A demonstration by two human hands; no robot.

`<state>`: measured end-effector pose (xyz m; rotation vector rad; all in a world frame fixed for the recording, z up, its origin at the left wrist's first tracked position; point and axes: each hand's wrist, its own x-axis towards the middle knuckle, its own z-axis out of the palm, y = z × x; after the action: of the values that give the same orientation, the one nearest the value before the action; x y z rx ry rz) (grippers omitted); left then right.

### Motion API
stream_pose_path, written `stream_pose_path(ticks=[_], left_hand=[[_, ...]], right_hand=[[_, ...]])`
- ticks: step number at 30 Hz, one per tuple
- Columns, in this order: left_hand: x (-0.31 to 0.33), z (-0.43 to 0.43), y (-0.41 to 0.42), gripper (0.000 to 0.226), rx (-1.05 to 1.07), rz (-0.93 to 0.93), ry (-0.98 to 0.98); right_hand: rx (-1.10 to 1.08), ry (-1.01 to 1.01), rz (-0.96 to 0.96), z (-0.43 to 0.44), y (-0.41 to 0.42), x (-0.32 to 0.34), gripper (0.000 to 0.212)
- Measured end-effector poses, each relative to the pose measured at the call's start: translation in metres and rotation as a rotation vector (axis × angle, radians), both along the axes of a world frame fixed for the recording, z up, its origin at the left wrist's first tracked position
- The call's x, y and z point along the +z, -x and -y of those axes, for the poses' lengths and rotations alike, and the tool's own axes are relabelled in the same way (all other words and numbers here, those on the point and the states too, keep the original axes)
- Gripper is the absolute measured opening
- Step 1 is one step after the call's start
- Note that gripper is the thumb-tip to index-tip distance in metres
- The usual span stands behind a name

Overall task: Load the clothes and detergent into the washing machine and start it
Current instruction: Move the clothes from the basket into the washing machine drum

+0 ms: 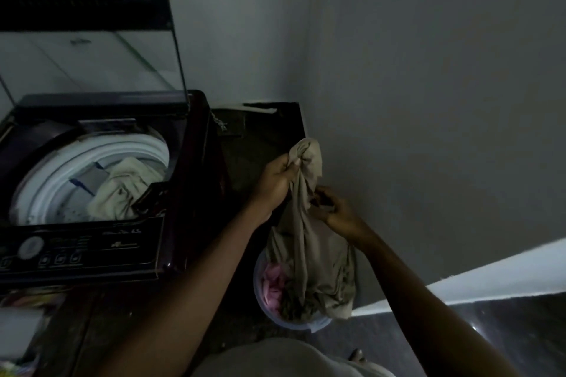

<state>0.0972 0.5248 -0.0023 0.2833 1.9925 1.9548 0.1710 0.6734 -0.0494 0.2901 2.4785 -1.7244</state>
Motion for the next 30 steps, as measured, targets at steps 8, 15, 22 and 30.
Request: stream_pose_path(ticks=[8, 15, 22, 30], left_hand=[[0.028, 0.017, 0.016, 0.025, 0.037, 0.031, -0.077], [0.011, 0.046, 0.025, 0.019, 0.279, 0.055, 0.073], [-0.005, 0.053, 0.014, 0.120, -0.083, -0.077, 0.560], [0.023, 0.009, 0.011, 0.024, 0.044, -0.101, 0.115]], right_hand=[[0.234, -0.167, 0.124, 0.014, 0.007, -0.038, 0.049], [-0.166, 0.007, -0.014, 0.010, 0.006, -0.031, 0.023], [-0.303, 0.072, -0.292, -0.001, 0.044, 0.052, 0.025], [-0.081, 0.085, -0.389, 0.026, 0.074, 0.127, 0.020]])
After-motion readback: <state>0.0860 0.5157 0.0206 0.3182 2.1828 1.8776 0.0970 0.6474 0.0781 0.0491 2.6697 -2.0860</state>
